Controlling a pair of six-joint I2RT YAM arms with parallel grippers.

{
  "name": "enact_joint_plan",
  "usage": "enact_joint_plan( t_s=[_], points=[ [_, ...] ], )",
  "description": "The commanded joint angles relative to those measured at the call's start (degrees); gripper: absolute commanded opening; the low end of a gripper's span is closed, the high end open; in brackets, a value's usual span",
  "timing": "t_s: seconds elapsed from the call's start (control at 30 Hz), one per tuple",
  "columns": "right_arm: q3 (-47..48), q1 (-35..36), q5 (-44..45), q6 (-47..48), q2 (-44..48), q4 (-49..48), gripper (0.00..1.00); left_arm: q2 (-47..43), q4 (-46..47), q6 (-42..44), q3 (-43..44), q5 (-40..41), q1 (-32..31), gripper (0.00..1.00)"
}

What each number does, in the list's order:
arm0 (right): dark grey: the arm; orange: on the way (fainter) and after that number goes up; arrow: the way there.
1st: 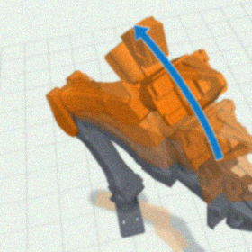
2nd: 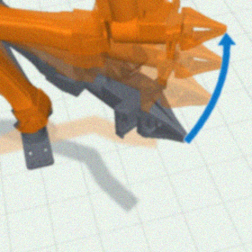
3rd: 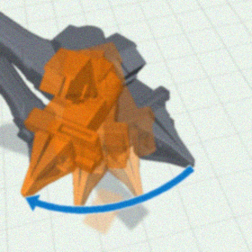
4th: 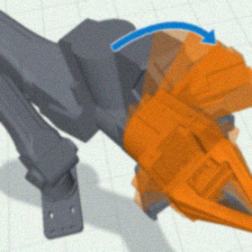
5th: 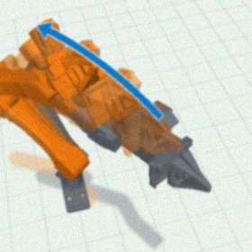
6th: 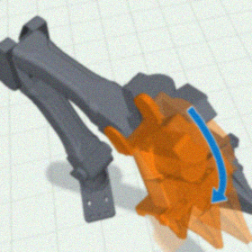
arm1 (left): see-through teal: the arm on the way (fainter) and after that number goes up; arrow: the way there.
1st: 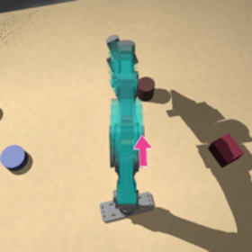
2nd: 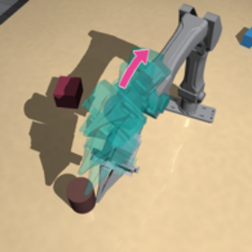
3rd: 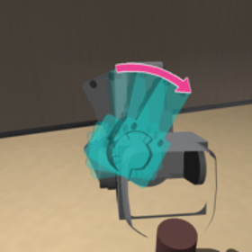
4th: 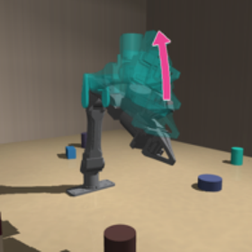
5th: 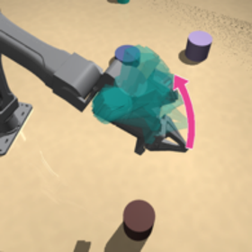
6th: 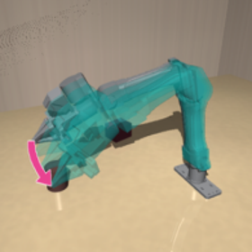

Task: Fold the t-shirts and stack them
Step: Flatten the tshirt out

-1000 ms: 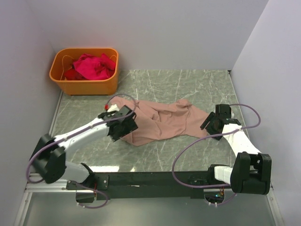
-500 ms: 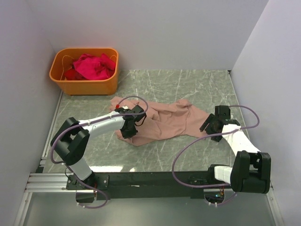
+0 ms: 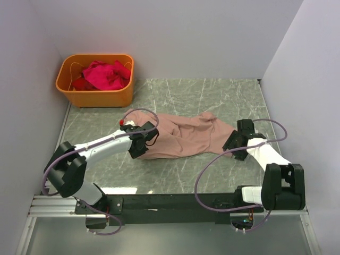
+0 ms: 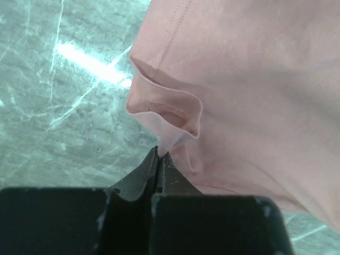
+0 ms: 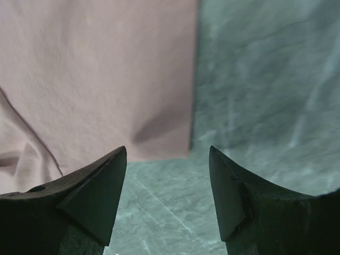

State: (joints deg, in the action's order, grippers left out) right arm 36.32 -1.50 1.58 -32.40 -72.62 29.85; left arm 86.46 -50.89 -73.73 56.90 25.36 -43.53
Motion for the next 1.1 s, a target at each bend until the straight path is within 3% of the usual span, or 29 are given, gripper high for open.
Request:
enact_joint_plan(
  t_s=[0.0, 0.2, 0.3, 0.37, 0.4, 0.47, 0.63, 0.83, 0.93, 1.07],
  points=[
    [1.91, 5.44, 5.51, -2.48, -3.21, -1.81, 0.70, -3.66, 1.14, -2.38, -1.88, 1.97, -0.07, 0.01],
    [3.06, 8.79, 8.96, -5.83, -10.25, -2.33, 0.67, -7.17, 3.17, -3.69, -4.34, 1.79, 0.02, 0.01],
    [2.97, 8.79, 8.09, -6.01, -11.66, -3.56, 0.58, -8.14, 3.52, -4.05, -4.87, 2.23, -0.07, 0.01],
    [3.41, 8.88, 7.30, -5.39, -11.93, -4.09, 0.35, -8.50, 3.43, -4.48, -4.61, 3.19, 0.02, 0.01],
    [3.59, 9.14, 7.47, -5.30, -11.50, -4.09, 0.15, -8.41, 2.82, -4.66, -4.26, 3.55, -0.06, 0.01],
    [4.55, 9.32, 9.83, -5.22, -10.44, -3.74, 0.00, -8.50, 2.38, -5.10, -2.95, 5.56, 0.02, 0.01],
    [10.08, 9.32, 16.69, -4.60, -1.49, -3.39, 0.00, -9.02, -1.12, -4.75, 4.25, 13.73, 0.02, 0.01],
    [25.19, 9.32, 25.74, -1.88, 10.21, -3.56, 0.00, -9.02, -10.53, -7.30, 25.69, 32.01, -0.07, 0.01],
    [34.76, 9.32, 28.82, 1.63, 13.02, -4.09, 0.00, -10.07, -6.78, -0.04, 33.67, 36.14, -0.15, 0.01],
    [50.20, 9.23, 30.41, 8.57, 14.78, -4.80, 0.00, -14.46, 9.72, 21.54, 37.75, 37.56, -1.12, 0.01]
  ],
)
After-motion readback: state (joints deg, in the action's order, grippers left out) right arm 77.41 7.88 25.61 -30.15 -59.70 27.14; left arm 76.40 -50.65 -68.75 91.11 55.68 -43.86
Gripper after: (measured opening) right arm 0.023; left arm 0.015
